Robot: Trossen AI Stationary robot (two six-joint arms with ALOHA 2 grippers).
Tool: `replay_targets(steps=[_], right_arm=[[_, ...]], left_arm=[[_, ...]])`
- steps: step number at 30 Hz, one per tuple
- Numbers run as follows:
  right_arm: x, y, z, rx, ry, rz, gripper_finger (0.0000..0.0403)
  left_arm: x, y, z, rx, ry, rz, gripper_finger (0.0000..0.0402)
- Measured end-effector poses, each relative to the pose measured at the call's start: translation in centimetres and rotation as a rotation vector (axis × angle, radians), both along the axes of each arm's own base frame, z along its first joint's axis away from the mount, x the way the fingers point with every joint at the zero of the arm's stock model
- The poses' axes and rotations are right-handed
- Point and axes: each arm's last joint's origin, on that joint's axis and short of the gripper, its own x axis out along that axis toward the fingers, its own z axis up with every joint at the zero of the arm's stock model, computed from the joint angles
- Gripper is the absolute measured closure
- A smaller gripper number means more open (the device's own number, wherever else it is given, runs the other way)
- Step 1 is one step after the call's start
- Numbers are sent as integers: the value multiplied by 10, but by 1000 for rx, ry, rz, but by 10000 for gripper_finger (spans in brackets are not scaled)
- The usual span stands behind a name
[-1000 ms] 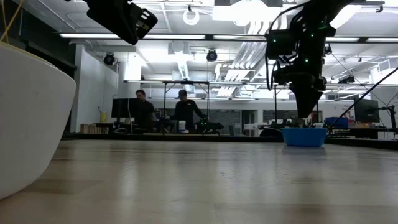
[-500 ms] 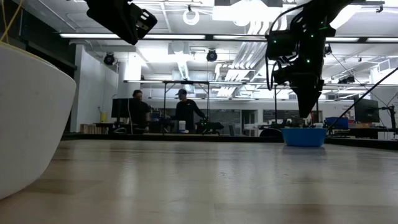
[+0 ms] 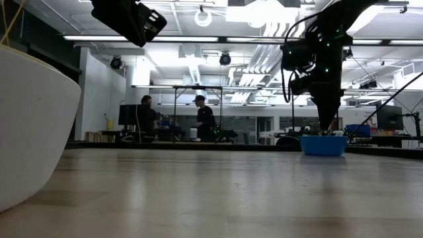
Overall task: Nest bowls inside each other
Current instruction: Stack the blue bowl on top of the yellow bowl
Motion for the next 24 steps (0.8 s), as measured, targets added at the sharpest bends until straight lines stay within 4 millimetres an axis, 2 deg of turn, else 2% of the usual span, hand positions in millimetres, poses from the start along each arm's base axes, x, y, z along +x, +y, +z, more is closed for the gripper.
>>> replay_targets(steps=[14, 18, 24], right_arm=[[13, -12, -29, 7, 69, 47, 238], [13, -13, -30, -11, 79, 48, 240], [13, -14, -30, -28, 85, 46, 274]], left_arm=[[0, 0, 0, -14, 5, 17, 375], [0, 0, 0, -14, 5, 17, 375], [0, 0, 0, -14, 5, 17, 375]])
